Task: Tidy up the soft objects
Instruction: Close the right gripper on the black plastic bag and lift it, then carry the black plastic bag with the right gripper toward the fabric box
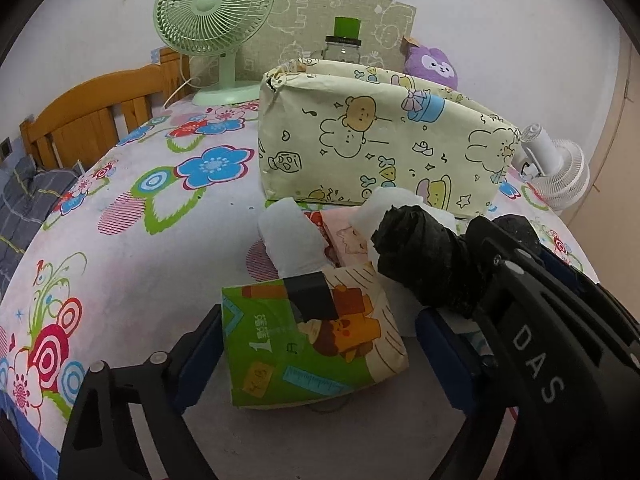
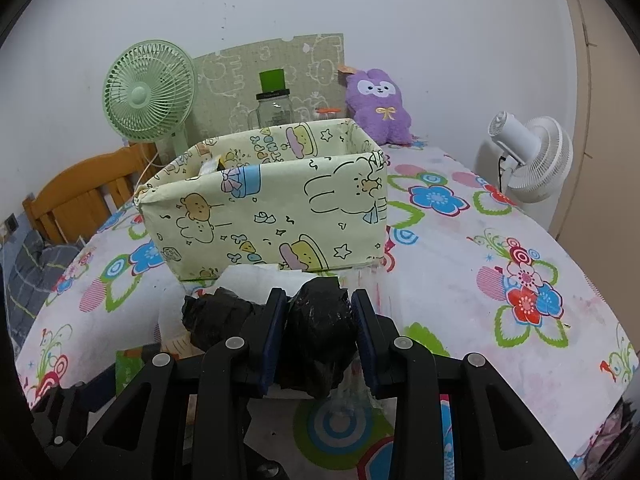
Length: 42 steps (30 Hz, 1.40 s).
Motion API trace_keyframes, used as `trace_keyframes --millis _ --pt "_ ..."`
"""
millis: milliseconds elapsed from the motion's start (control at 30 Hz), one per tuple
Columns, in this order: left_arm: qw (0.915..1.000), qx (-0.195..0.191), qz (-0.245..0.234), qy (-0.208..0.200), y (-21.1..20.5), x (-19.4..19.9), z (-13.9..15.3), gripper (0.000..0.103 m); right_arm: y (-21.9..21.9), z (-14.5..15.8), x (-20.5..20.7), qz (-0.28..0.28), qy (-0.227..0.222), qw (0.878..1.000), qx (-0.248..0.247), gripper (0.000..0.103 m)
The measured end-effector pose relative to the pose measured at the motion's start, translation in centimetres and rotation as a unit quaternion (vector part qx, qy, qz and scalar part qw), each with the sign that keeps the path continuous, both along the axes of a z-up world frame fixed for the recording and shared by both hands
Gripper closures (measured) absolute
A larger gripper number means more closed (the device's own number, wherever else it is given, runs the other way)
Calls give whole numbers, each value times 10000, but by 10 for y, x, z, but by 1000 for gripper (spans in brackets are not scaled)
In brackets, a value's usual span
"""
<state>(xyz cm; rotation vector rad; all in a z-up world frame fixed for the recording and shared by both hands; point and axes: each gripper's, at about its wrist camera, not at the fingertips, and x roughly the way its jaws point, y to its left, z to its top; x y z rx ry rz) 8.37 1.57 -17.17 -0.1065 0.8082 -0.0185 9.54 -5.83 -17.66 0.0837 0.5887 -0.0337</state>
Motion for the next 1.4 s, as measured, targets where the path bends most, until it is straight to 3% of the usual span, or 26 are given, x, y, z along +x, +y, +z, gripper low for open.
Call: trace_keyframes --millis 167,400,1400 --pt "10000 16 69 -69 3 -3 3 24 3 0 -2 23 5 10000 -31 66" --pt "9998 100 124 -130 4 -5 7 31 3 1 -6 66 10 10000 11 66" --pt "9966 358 -8 -738 -20 -20 68 31 -21 54 -29 29 -279 9991 306 66"
